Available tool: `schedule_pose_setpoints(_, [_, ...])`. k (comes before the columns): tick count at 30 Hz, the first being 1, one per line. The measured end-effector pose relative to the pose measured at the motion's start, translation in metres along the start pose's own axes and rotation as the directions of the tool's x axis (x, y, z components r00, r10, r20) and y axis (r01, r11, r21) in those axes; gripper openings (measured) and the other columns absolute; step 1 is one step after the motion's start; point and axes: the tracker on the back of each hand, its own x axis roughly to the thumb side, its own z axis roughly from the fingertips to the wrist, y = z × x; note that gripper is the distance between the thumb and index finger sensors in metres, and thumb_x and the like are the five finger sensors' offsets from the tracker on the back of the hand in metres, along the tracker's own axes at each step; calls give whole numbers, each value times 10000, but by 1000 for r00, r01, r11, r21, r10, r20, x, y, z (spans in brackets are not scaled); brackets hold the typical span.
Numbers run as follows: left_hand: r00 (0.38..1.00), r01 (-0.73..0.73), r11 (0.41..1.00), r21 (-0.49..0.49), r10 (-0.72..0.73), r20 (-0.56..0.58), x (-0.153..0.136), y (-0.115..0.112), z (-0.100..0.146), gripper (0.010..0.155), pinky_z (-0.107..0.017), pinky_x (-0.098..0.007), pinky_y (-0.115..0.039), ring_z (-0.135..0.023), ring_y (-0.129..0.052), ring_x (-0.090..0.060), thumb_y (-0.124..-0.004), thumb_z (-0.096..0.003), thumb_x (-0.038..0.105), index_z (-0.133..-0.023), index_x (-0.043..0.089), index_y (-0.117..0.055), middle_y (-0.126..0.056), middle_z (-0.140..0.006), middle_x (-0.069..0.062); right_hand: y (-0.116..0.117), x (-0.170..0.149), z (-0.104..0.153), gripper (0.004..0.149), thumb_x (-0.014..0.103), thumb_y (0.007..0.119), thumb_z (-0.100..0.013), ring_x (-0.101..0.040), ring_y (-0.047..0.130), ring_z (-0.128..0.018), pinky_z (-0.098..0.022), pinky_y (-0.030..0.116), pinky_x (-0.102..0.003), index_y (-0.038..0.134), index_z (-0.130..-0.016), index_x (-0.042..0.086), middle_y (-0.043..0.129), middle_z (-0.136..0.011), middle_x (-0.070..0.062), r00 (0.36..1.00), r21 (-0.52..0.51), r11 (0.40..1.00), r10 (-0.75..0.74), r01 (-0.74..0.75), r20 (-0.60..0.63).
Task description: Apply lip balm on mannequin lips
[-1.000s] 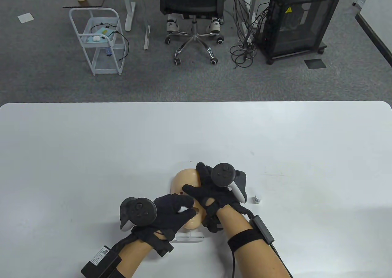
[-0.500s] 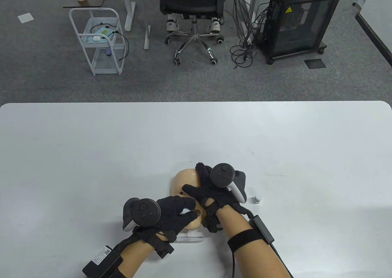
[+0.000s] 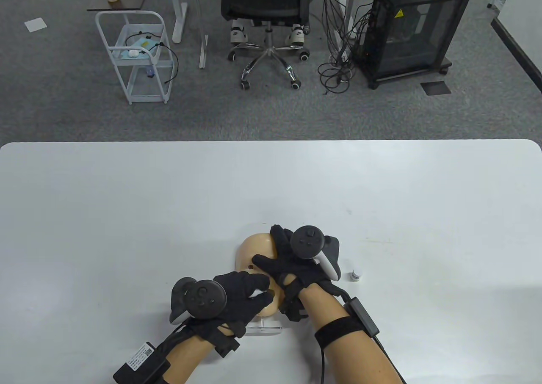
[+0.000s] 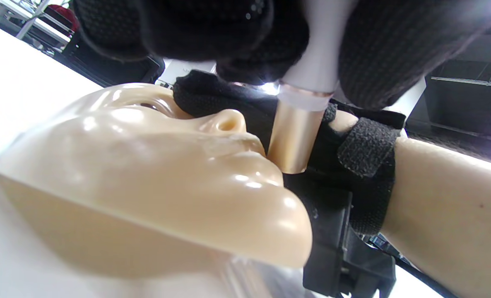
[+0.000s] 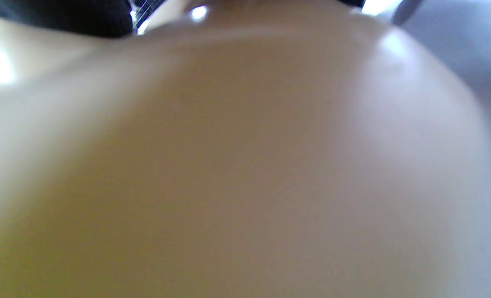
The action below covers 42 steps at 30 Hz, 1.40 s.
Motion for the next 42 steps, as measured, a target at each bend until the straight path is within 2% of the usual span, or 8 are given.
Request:
schedule_pose_setpoints(5, [999,-11,1000,29,12,-47,-3,9,4,496,-533,-568,-754,-318,-938,-205,-954,-544,491,-916,206,-791,-942,-661,-127,0,0,0,964,676,856,-473,-535,533,-1031,-693,457,-690,331,-1124,196,385,-1190,-212,1000,3,1000,3,-3,1])
schedule_pose_setpoints(8, [993,-80,997,13,81,-85,-6,8,6,497,-532,-570,-753,-318,-938,-207,-954,-544,490,-916,203,-792,-941,-663,-129,0,1,0,965,673,858,-472,-534,532,-1031,-693,458,-689,330,-1124,196,386,-1190,-211,1000,8,1000,3,-3,2])
schedule_pose_setpoints(13, [993,-63,998,-7,62,-99,-7,9,7,499,-531,-570,-754,-321,-942,-208,-950,-545,492,-918,200,-792,-943,-666,-128,0,1,0,964,673,857,-472,-534,534,-1030,-692,461,-689,332,-1124,196,386,-1189,-213,1000,7,1000,5,-5,2])
schedule_pose_setpoints(20, [977,-135,991,-5,132,-170,-16,13,9,498,-531,-572,-752,-322,-943,-212,-948,-547,492,-917,199,-791,-943,-667,-129,0,1,0,964,675,855,-471,-534,536,-1030,-692,461,-689,332,-1124,197,387,-1189,-213,1000,8,1000,7,-7,4])
schedule_pose_setpoints(42, [949,-168,981,-98,135,-283,-30,18,11,503,-527,-574,-752,-322,-950,-217,-945,-552,489,-920,181,-793,-946,-670,-133,0,1,1,961,672,856,-471,-532,540,-1029,-691,463,-689,335,-1124,196,389,-1188,-214,1000,14,1000,8,-8,8])
